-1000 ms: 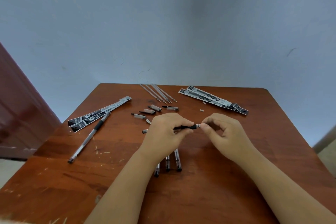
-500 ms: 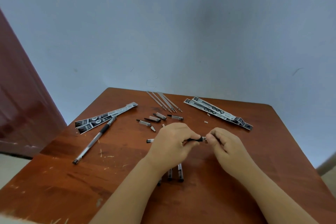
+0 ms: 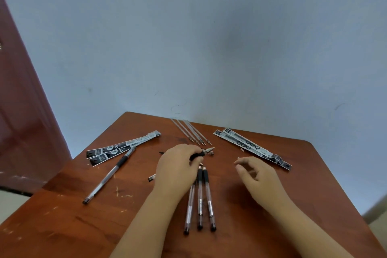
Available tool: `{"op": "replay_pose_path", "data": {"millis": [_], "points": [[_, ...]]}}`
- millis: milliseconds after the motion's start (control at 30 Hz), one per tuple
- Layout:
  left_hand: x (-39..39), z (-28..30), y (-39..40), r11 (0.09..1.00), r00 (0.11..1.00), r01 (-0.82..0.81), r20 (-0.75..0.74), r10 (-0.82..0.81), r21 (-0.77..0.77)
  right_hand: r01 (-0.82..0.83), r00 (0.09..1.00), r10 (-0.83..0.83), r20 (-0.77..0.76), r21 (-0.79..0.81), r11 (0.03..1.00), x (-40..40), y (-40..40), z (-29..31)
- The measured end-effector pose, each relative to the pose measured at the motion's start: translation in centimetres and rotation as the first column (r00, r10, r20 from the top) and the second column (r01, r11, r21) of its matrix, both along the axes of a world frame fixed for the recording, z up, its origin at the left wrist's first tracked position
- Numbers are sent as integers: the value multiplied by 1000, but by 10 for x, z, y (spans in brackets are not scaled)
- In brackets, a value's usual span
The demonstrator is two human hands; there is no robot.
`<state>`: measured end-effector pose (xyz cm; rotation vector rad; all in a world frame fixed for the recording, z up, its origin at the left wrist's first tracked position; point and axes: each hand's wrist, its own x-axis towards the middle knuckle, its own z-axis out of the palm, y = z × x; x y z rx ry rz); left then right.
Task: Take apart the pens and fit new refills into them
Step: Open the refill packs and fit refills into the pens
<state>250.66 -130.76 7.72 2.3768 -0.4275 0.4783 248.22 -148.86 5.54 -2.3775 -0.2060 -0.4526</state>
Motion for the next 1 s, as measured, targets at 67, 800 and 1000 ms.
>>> {"op": "replay_pose_path", "data": {"millis": [67, 800, 1000], "points": [[5, 1, 7, 996, 996, -87, -37, 86, -27, -22, 1000, 20, -20, -100, 995, 16, 10, 5], [1, 4, 4, 998, 995, 55, -82, -54, 11, 78, 997, -78, 5, -106, 991, 9, 17, 31], [-9, 2, -8, 974, 974, 225, -28, -224, 24, 166, 986, -166, 1, 48, 985, -19, 2, 19]]}}
